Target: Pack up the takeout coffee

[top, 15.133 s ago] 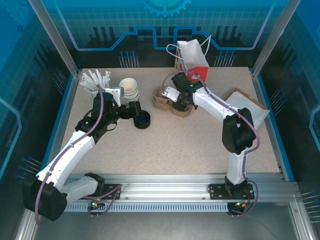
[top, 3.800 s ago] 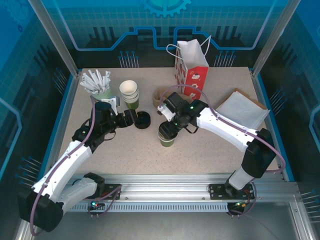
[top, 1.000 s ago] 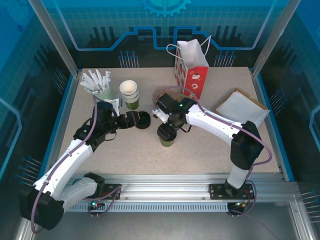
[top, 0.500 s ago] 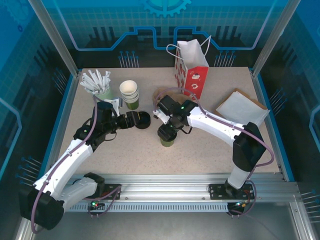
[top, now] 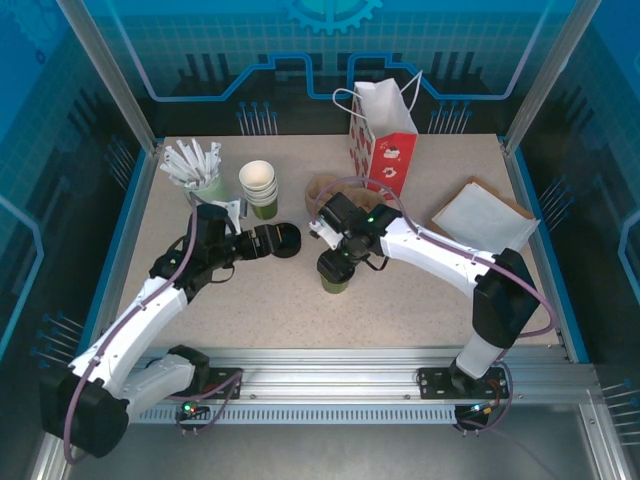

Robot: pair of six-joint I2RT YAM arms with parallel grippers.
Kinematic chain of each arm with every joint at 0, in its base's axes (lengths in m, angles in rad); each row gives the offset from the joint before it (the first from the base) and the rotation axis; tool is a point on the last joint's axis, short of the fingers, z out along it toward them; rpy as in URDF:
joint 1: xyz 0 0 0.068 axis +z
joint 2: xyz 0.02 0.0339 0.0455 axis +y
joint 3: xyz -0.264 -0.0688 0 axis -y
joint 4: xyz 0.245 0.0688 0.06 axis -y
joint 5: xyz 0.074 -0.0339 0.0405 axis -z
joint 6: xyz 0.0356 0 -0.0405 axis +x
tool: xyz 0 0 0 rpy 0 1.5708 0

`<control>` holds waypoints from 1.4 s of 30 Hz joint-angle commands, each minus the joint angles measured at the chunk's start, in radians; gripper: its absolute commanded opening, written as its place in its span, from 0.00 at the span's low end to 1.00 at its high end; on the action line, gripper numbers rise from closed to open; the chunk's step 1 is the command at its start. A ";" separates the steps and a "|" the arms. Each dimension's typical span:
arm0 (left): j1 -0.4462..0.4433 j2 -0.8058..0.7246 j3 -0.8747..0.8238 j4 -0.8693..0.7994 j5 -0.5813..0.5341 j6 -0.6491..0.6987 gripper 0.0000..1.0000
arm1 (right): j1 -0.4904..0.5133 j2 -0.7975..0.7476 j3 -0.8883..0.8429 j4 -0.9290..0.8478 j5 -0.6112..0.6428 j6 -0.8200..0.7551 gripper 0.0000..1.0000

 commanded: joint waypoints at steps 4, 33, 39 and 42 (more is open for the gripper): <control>-0.001 0.008 0.001 0.007 0.034 -0.015 0.78 | -0.009 0.027 0.038 -0.114 -0.015 -0.007 0.67; -0.044 0.064 0.014 0.015 0.027 -0.012 0.79 | 0.010 0.013 0.047 -0.131 -0.001 -0.042 0.76; -0.050 0.065 0.011 0.015 0.024 -0.013 0.79 | 0.014 -0.004 0.031 -0.121 -0.004 -0.037 0.82; -0.053 0.067 0.011 0.015 0.025 -0.013 0.79 | 0.016 -0.011 0.024 -0.117 -0.009 -0.037 0.84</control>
